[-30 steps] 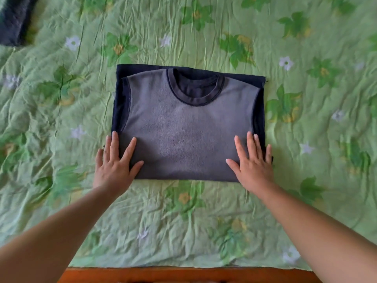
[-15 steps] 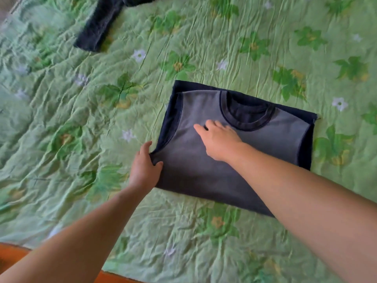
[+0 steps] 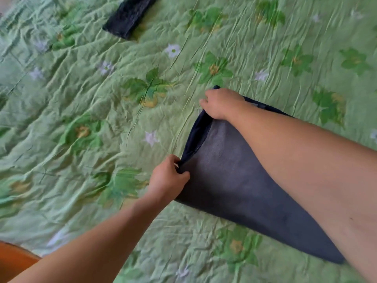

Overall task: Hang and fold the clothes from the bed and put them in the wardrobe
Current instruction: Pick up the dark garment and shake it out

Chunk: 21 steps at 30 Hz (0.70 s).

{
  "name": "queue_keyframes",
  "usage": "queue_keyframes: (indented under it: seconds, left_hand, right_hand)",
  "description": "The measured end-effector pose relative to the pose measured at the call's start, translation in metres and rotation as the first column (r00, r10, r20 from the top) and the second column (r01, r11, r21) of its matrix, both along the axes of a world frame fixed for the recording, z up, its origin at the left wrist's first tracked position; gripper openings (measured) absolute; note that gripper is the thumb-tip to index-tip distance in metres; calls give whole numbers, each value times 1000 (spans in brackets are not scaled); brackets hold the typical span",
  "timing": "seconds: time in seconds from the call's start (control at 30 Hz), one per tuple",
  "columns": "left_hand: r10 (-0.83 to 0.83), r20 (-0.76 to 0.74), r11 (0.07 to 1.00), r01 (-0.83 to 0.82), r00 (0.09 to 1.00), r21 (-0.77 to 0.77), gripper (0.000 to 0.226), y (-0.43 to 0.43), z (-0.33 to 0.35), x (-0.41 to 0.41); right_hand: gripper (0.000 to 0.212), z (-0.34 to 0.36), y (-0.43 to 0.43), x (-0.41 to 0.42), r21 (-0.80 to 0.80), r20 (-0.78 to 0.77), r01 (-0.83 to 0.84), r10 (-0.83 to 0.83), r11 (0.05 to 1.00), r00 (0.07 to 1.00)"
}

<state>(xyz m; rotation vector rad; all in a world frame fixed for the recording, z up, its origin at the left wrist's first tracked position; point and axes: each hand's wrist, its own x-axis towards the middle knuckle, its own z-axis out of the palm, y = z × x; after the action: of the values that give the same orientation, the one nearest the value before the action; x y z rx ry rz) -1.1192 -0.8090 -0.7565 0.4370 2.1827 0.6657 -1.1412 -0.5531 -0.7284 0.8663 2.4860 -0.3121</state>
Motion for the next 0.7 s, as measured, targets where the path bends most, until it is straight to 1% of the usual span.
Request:
queue_keyframes:
  seconds: [0.03, 0.1, 0.13, 0.2, 0.23, 0.33, 0.43, 0.53, 0.63, 0.7]
  left_hand:
    - [8, 10, 1000, -8, 1000, 28, 22, 1, 4, 3]
    - [6, 32, 995, -9, 999, 97, 15, 3, 12, 15]
    - [-10, 62, 991, 1, 998, 131, 15, 5, 18, 24]
    - [-58, 124, 981, 34, 991, 189, 15, 13, 29, 45]
    - [-88, 126, 977, 60, 988, 206, 16, 20, 33, 57]
    - [-186, 79, 963, 166, 979, 214, 21, 45, 42, 100]
    - [-266, 83, 944, 242, 960, 222, 23, 75, 47, 155]
    - [-328, 94, 928, 302, 940, 219, 22, 107, 48, 214]
    - [-372, 123, 913, 339, 920, 229, 24, 136, 44, 267]
    - [-395, 134, 909, 366, 909, 199, 24, 151, 38, 298]
  right_hand:
    - [36, 4, 2, 4, -4, -43, 39, -39, 999, 998]
    - [15, 11, 6, 16, -23, -155, 122, -124, 992, 980]
    - [9, 13, 9, 26, -64, -207, 172, -181, 983, 961]
    - [16, 18, 15, 50, -177, -293, 254, -298, 951, 908]
    - [19, 21, 20, 64, -226, -325, 287, -349, 931, 879]
    - [25, 29, 38, 114, -323, -392, 376, -485, 868, 782]
    - [29, 33, 62, 172, -364, -443, 437, -565, 823, 696]
    - [34, 33, 86, 233, -382, -451, 469, -604, 796, 658]
    - [37, 27, 108, 288, -395, -447, 536, -666, 746, 597]
    - [39, 16, 120, 319, -388, -417, 577, -695, 719, 586]
